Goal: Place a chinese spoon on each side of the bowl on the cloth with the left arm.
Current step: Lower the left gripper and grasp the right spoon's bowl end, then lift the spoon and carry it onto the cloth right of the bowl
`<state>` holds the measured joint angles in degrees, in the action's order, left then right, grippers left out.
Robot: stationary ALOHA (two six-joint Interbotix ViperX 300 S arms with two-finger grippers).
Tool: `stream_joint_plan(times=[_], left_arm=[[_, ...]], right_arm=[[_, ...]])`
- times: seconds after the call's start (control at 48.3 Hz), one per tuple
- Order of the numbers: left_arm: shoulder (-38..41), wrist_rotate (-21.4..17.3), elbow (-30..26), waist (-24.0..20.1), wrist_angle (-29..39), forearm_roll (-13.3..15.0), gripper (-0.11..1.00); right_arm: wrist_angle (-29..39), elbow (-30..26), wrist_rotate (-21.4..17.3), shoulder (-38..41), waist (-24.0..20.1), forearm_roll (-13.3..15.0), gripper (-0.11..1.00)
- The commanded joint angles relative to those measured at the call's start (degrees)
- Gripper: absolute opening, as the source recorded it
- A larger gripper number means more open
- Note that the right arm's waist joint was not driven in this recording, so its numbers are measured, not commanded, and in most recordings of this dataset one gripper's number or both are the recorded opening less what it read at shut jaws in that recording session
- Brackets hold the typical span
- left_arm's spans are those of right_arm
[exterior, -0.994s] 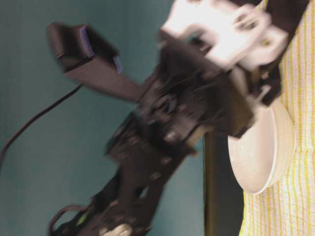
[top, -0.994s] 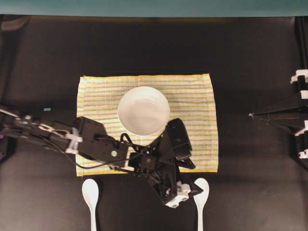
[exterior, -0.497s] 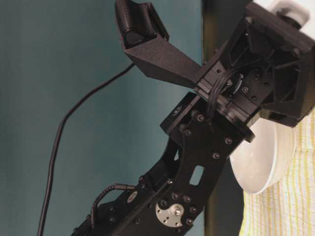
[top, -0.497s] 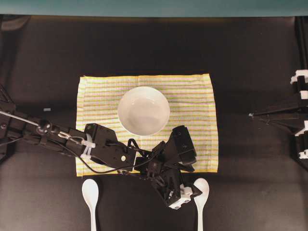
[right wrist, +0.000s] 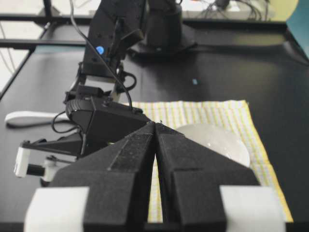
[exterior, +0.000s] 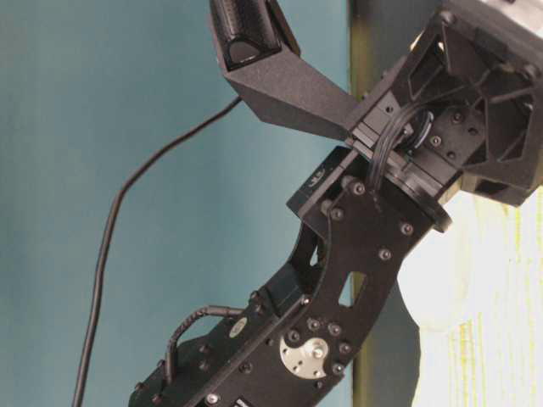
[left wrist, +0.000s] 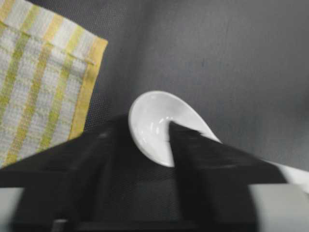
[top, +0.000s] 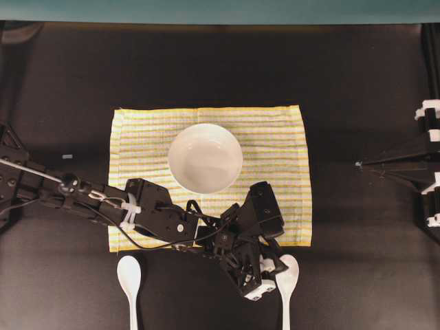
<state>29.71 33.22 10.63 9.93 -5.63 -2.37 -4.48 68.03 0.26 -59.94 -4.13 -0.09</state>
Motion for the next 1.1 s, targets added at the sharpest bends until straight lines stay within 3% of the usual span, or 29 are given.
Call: stream_joint_plan(times=[0.0, 0.124, 0.29, 0.435, 0.58, 0.869, 1.076], left_arm=[[-0.35, -0.26, -1.14, 0.09, -0.18, -0.09, 0.29], [-0.88, -0.53, -1.58, 0.09, 0.09, -0.18, 0.05], [-4.13, -0.35, -2.29, -1.41, 3.52, -0.18, 0.04], [-8.61, -0.70, -2.99, -3.96, 10.99, -0.18, 0.04], [-13.36, -4.04, -3.34, -8.26, 16.79, -0.18, 0.04], [-14.50, -8.70, -3.34, -19.34, 19.25, -0.18, 0.04], [-13.89, -11.25, -3.34, -21.45, 20.39, -0.18, 0.04]], right_arm=[[-0.26, -0.44, -0.09, 0.26, 0.00, -0.09, 0.00], [-0.18, -0.53, -0.09, 0.26, 0.00, -0.09, 0.00], [-0.18, -0.53, -0.18, 0.09, -0.09, -0.09, 0.00], [-0.18, -0.62, -0.18, -0.26, 0.00, -0.09, 0.00], [-0.18, -0.70, -0.18, -0.44, 0.00, -0.09, 0.00], [-0.18, -0.70, -0.26, -0.62, 0.00, -0.09, 0.00], [-0.18, -0.70, -0.26, -0.70, -0.09, -0.09, 0.00]])
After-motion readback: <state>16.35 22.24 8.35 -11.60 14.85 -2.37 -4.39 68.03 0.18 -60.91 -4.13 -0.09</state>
